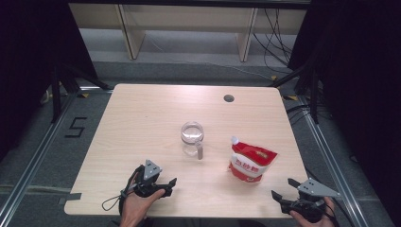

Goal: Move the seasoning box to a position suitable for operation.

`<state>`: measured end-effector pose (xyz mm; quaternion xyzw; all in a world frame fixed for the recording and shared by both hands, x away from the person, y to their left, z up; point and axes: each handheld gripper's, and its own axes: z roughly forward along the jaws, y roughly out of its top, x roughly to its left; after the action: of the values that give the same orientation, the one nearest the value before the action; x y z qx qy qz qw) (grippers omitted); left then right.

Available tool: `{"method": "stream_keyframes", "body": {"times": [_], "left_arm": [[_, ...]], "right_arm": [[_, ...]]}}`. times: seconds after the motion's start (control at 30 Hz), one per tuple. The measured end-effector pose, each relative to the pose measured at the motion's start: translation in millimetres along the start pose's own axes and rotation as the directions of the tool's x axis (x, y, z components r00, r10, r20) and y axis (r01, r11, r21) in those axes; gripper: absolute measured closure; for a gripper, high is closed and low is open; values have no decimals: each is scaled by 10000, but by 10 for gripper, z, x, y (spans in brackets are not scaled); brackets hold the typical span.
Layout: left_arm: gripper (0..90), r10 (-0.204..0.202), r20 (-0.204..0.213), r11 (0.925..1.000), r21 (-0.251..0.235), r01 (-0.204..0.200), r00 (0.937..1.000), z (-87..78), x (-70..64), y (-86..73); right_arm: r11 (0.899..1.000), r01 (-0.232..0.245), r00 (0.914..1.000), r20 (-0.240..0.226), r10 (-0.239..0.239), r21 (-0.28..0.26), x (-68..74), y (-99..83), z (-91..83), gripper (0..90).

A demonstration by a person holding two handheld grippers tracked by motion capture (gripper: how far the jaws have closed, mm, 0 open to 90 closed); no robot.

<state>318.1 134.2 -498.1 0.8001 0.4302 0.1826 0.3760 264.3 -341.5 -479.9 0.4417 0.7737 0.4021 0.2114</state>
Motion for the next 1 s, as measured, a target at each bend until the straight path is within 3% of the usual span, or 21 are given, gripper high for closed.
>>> {"method": "stream_keyframes", "body": {"times": [0.03, 0.07, 0.1, 0.13, 0.23, 0.33, 0.4, 0.43, 0.47, 0.6, 0.7, 0.8, 0.83, 0.87, 0.9, 1.0], "left_arm": [[202, 0, 0, 10000, 0, 0, 10000, 0, 0, 0], [202, -502, 121, 9980, -367, 506, 9987, 17, -16, -5], [202, -502, 121, 9980, -367, 506, 9987, 17, -16, -5], [202, -844, 376, 9946, -581, 865, 9957, 14, -14, -7], [206, -863, 401, 9934, -717, 890, 9955, 8, -24, -4], [232, -1192, 520, 9876, -969, 1238, 9915, 5, -55, 7], [252, -1153, 581, 9872, -1044, 1209, 9916, 9, -64, 13], [267, -1132, 541, 9869, -1096, 1186, 9921, 9, -78, 27], [288, -1141, 653, 9851, -1215, 1214, 9913, 19, -90, 36], [392, -787, 812, 9880, -1263, 886, 9936, 40, -141, 80], [428, -514, 757, 9900, -1270, 607, 9958, 30, -185, 109], [440, -522, 792, 9886, -1370, 628, 9955, 40, -204, 124], [443, -257, 763, 9905, -1331, 357, 9968, 41, -195, 135], [443, -346, 796, 9898, -1349, 452, 9962, 41, -205, 143], [443, -463, 805, 9889, -1369, 570, 9957, 49, -209, 144], [443, -493, 798, 9878, -1436, 604, 9956, 53, -206, 149]], "right_arm": [[10000, 0, 10000, 0, 0, 0, 0, 0, 0, 222], [9998, -180, 9998, 2, 180, 124, 11, 3, -12, 221], [9996, -229, 9997, -5, 229, 149, 11, 3, -12, 220], [9997, -247, 9997, -5, 247, 89, 12, 0, -5, 220], [9997, -220, 9998, 6, 220, 91, 13, 1, -6, 220], [9996, -253, 9997, 25, 252, 79, 4, -2, -2, 220], [9998, -160, 9999, 53, 159, 151, -5, 2, -7, 220], [9992, -379, 9993, 33, 379, 98, 6, -2, -2, 220], [10000, -1, 10000, -55, 1, -4, -29, 0, 13, 220], [9999, 23, 10000, -53, -22, 104, -24, 5, 15, 220], [10000, -29, 10000, -3, 29, 58, -19, 4, 23, 220], [9999, 130, 9999, 51, -130, 10, -27, 8, 27, 220], [9997, -191, 9998, 55, 190, 154, 3, 6, 21, 220], [9997, -196, 9998, 48, 196, 150, 4, 7, 22, 220], [9999, 152, 9999, -45, -151, 59, -28, 11, 33, 220], [9998, 188, 9998, -115, -187, 57, -25, 12, 35, 221]]}}
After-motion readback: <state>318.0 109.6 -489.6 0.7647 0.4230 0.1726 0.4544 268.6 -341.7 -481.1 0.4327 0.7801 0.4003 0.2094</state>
